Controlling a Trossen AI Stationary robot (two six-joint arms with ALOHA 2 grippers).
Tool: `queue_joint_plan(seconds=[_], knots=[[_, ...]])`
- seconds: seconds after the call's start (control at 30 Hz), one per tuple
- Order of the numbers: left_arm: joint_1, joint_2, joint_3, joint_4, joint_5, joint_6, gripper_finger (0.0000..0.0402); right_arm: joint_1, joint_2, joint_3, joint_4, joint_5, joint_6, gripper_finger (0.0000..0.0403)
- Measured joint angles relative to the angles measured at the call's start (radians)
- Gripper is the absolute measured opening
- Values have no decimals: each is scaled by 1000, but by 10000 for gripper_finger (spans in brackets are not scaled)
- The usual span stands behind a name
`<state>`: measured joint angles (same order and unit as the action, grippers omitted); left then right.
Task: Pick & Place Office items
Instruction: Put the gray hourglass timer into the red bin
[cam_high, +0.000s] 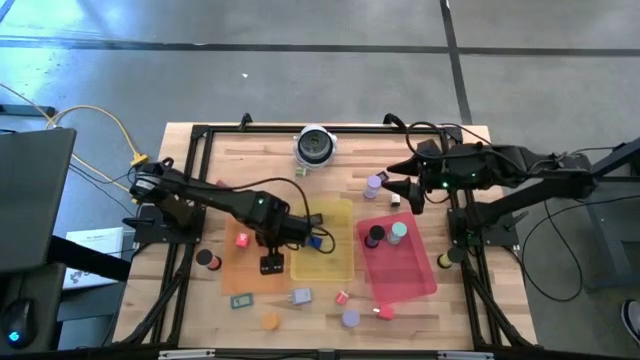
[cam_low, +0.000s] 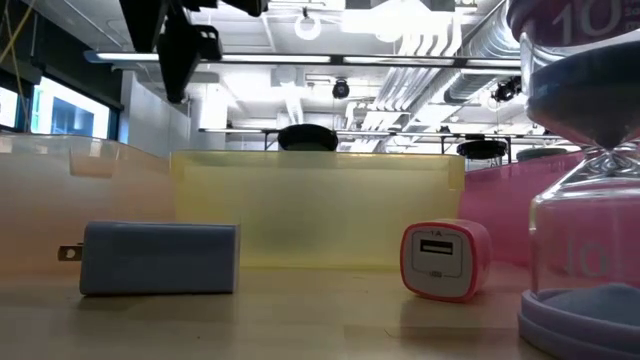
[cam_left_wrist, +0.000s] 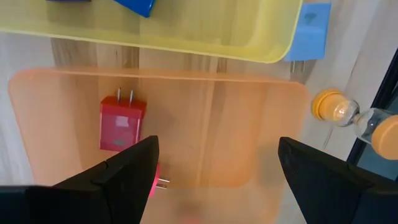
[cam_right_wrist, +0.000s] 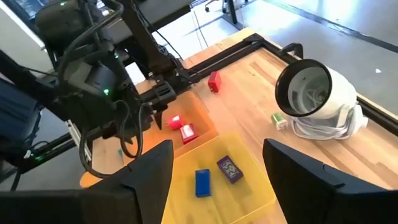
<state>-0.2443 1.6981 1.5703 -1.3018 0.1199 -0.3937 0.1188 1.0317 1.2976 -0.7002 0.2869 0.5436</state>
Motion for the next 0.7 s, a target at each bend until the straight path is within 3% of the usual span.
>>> queue_joint_plan(seconds=[0.33, 0.47, 0.7], knots=[[-50, 0, 0, -6, -1, -90, 322, -137, 23, 0, 27, -142, 28, 297], [-58, -4, 0, -38, -7, -126, 322, -200, 25, 0, 36, -144, -27, 320], [-93, -74, 0, -61, -141, -158, 322, -327, 72, 0, -153, -130, -19, 326]])
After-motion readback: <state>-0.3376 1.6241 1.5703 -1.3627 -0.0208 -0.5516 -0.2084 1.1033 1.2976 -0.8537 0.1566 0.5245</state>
